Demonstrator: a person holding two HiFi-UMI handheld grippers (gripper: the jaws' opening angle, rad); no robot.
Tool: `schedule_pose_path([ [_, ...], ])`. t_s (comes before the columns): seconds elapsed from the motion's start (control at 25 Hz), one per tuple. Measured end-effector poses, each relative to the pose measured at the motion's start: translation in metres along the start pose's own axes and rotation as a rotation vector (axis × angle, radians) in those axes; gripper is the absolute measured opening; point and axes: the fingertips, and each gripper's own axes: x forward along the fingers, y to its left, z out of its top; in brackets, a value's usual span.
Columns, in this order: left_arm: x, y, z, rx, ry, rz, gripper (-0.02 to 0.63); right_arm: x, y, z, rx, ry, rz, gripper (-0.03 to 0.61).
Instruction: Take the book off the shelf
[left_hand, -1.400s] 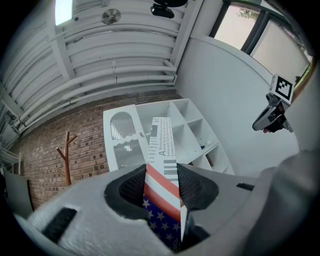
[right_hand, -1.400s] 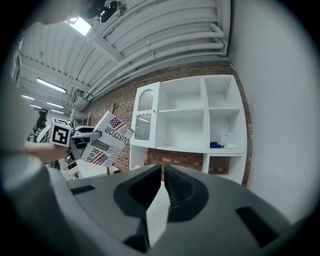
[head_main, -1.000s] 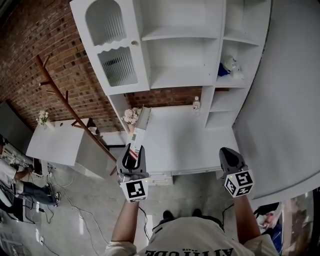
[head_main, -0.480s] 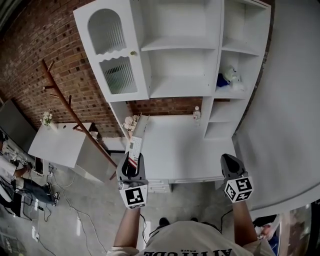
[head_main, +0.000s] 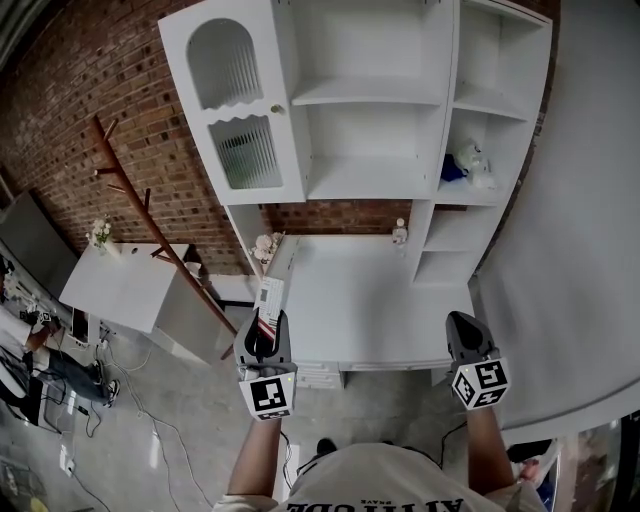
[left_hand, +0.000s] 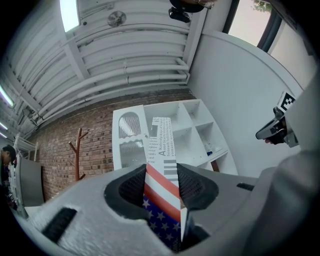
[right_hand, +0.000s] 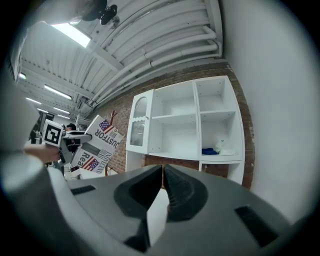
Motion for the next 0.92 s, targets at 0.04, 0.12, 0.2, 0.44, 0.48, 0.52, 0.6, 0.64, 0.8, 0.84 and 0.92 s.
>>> schedule_pose_path([
  [0.04, 0.0001, 0.0004, -0.0012, 0.006, 0.000, 0.000, 0.175, 0.0005, 0.0001, 0.0009, 0.000, -0.002, 0.003, 0.034],
  [0.12, 0.0001, 0.0007, -0.0027, 0.013, -0.001, -0.001, 0.175, 0.0014, 0.0000, 0.0014, 0.002, -0.006, 0.008, 0.034],
  [0.2, -0.0004, 0.0015, -0.0033, 0.018, -0.001, -0.003, 0.175, 0.0010, 0.0003, 0.0020, 0.005, -0.009, 0.009, 0.034],
  [0.44, 0.0001, 0.0050, -0.0046, 0.026, -0.003, -0.008, 0.175, 0.0011, 0.0013, 0.0015, 0.016, -0.010, 0.007, 0.034],
  [0.48, 0.0005, 0.0050, -0.0049, 0.027, -0.005, -0.008, 0.175, 0.0014, 0.0017, 0.0011, 0.015, -0.010, 0.009, 0.034],
  [0.52, 0.0007, 0.0048, -0.0050, 0.026, -0.007, -0.008, 0.175, 0.0016, 0.0022, 0.0009, 0.015, -0.012, 0.010, 0.034],
  [0.6, 0.0010, 0.0040, -0.0054, 0.024, -0.008, -0.009, 0.175, 0.0014, 0.0027, 0.0012, 0.015, -0.015, 0.010, 0.034],
  [0.64, 0.0011, 0.0034, -0.0056, 0.025, -0.007, -0.011, 0.175, 0.0012, 0.0027, 0.0016, 0.015, -0.017, 0.010, 0.034],
  [0.8, 0.0025, 0.0010, -0.0050, 0.028, -0.008, -0.016, 0.175, 0.0018, 0.0013, 0.0027, 0.017, -0.022, 0.010, 0.034],
  [0.84, 0.0031, 0.0010, -0.0045, 0.028, -0.009, -0.016, 0.175, 0.0023, 0.0012, 0.0031, 0.017, -0.022, 0.010, 0.034],
  [0.92, 0.0043, 0.0013, -0.0036, 0.027, -0.011, -0.017, 0.175, 0.0031, 0.0011, 0.0040, 0.017, -0.023, 0.010, 0.034],
])
